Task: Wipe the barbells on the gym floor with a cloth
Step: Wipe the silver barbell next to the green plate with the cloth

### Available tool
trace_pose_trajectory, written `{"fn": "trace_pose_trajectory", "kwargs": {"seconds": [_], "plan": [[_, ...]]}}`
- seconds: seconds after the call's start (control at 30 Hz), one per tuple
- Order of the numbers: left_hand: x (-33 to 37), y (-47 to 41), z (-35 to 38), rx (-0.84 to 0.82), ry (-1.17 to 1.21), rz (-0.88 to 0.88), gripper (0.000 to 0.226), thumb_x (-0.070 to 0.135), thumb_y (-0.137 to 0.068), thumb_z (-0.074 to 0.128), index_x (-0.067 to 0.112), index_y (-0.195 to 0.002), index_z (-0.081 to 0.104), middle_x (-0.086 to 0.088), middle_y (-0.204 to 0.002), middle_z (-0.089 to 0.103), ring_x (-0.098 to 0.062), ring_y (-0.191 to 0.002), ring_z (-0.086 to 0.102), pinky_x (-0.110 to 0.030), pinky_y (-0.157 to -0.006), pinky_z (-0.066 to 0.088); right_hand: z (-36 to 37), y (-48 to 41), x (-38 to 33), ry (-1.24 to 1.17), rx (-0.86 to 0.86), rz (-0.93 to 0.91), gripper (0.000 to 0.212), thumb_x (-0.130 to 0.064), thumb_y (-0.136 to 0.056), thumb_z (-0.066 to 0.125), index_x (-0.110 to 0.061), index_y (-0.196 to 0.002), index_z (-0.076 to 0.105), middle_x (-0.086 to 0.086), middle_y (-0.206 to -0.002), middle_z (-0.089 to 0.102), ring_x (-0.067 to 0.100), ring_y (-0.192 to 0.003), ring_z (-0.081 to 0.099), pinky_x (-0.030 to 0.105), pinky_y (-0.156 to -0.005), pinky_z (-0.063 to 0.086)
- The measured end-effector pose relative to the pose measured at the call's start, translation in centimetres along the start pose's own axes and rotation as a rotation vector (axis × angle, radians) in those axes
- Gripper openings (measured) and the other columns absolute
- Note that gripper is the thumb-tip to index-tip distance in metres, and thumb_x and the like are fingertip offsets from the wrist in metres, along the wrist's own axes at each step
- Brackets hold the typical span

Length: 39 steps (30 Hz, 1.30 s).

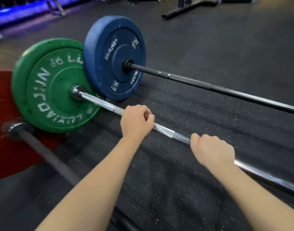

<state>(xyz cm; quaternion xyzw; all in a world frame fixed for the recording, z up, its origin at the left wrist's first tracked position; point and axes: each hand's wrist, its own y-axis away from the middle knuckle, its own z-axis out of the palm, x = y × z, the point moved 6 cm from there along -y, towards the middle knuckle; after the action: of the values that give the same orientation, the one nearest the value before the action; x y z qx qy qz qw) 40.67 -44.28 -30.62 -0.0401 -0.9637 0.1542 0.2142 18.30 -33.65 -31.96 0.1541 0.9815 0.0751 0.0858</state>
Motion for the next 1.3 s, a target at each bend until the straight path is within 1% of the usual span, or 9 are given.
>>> {"fn": "trace_pose_trajectory", "kwargs": {"seconds": [0.17,0.3,0.43,0.57,0.83,1.03,1.13,1.2,1.3], "plan": [[5.1,4.5,1.7,0.032,0.21,0.188,0.017,0.032,-0.083,0.052,0.027,-0.079,0.068,0.013,-0.079,0.065,-0.012,-0.079,0.055,-0.025,-0.074,0.043,0.4,-3.2,-4.5,-0.045,-0.14,-0.005,0.025,-0.02,-0.099,0.031,-0.022,-0.106,0.055,0.007,-0.107,0.061,0.034,-0.09,0.049,0.039,-0.077,0.038],[4.1,3.6,1.9,0.043,0.192,0.27,0.022,0.034,-0.088,0.048,0.028,-0.088,0.069,0.013,-0.087,0.067,-0.011,-0.081,0.059,-0.027,-0.071,0.046,1.0,-3.3,-5.1,-0.067,-0.045,-0.011,0.026,-0.02,-0.099,0.027,-0.021,-0.097,0.052,0.009,-0.105,0.064,0.035,-0.086,0.052,0.038,-0.071,0.037],[-0.9,0.4,0.8,0.017,0.126,0.155,0.024,0.04,-0.09,0.045,0.035,-0.096,0.068,0.016,-0.099,0.067,-0.008,-0.093,0.06,-0.034,-0.077,0.052,0.7,-2.1,-6.0,0.079,-0.017,-0.212,0.021,0.001,-0.087,0.041,-0.018,-0.092,0.037,0.002,-0.077,0.047,0.031,-0.072,0.052,0.035,-0.064,0.043],[-3.8,-2.0,0.0,-0.017,0.127,0.063,0.024,0.044,-0.088,0.046,0.036,-0.096,0.067,0.016,-0.1,0.068,-0.007,-0.097,0.06,-0.038,-0.085,0.052,0.5,-2.0,-6.2,0.135,-0.008,-0.245,0.024,0.004,-0.083,0.046,-0.018,-0.091,0.038,0.002,-0.075,0.049,0.023,-0.058,0.043,0.03,-0.051,0.033],[-6.4,-4.3,-0.5,-0.009,0.105,-0.059,0.011,0.033,-0.091,0.056,0.035,-0.092,0.067,0.015,-0.098,0.068,-0.009,-0.095,0.06,-0.032,-0.08,0.048,0.6,-1.8,-6.2,0.197,-0.03,-0.271,0.026,0.007,-0.079,0.047,-0.016,-0.088,0.039,0.002,-0.073,0.051,0.021,-0.057,0.043,0.028,-0.05,0.03],[-5.1,-2.9,-0.1,0.038,0.089,-0.061,0.012,0.032,-0.093,0.056,0.035,-0.093,0.068,0.015,-0.099,0.066,-0.009,-0.097,0.056,-0.028,-0.079,0.043,0.3,-2.2,-6.4,0.056,-0.134,-0.178,0.016,-0.001,-0.092,0.039,-0.017,-0.088,0.04,0.004,-0.086,0.055,0.031,-0.077,0.055,0.034,-0.073,0.046],[-4.6,-2.4,0.0,0.101,0.035,0.003,0.016,0.034,-0.096,0.056,0.028,-0.09,0.069,0.012,-0.094,0.067,-0.012,-0.093,0.058,-0.033,-0.098,0.043,0.3,-3.1,-9.1,0.005,-0.144,-0.188,0.017,-0.008,-0.097,0.035,-0.021,-0.089,0.044,0.005,-0.09,0.054,0.035,-0.088,0.054,0.039,-0.082,0.048],[-4.5,-2.4,0.2,0.148,-0.011,-0.053,0.027,0.045,-0.098,0.051,0.028,-0.081,0.065,0.014,-0.088,0.064,-0.008,-0.09,0.054,-0.048,-0.118,0.03,0.8,-3.5,-11.3,-0.01,-0.1,-0.226,0.021,-0.01,-0.099,0.033,-0.019,-0.101,0.052,0.007,-0.095,0.056,0.035,-0.084,0.05,0.038,-0.077,0.044],[-3.8,-2.4,0.7,0.178,-0.075,-0.132,0.034,0.053,-0.096,0.051,0.03,-0.072,0.059,0.015,-0.082,0.06,-0.011,-0.09,0.055,-0.052,-0.124,0.019,1.3,-3.6,-12.7,0.054,0.023,-0.248,0.022,-0.008,-0.096,0.037,-0.018,-0.105,0.055,0.0,-0.077,0.05,0.028,-0.066,0.047,0.033,-0.063,0.04]]}}
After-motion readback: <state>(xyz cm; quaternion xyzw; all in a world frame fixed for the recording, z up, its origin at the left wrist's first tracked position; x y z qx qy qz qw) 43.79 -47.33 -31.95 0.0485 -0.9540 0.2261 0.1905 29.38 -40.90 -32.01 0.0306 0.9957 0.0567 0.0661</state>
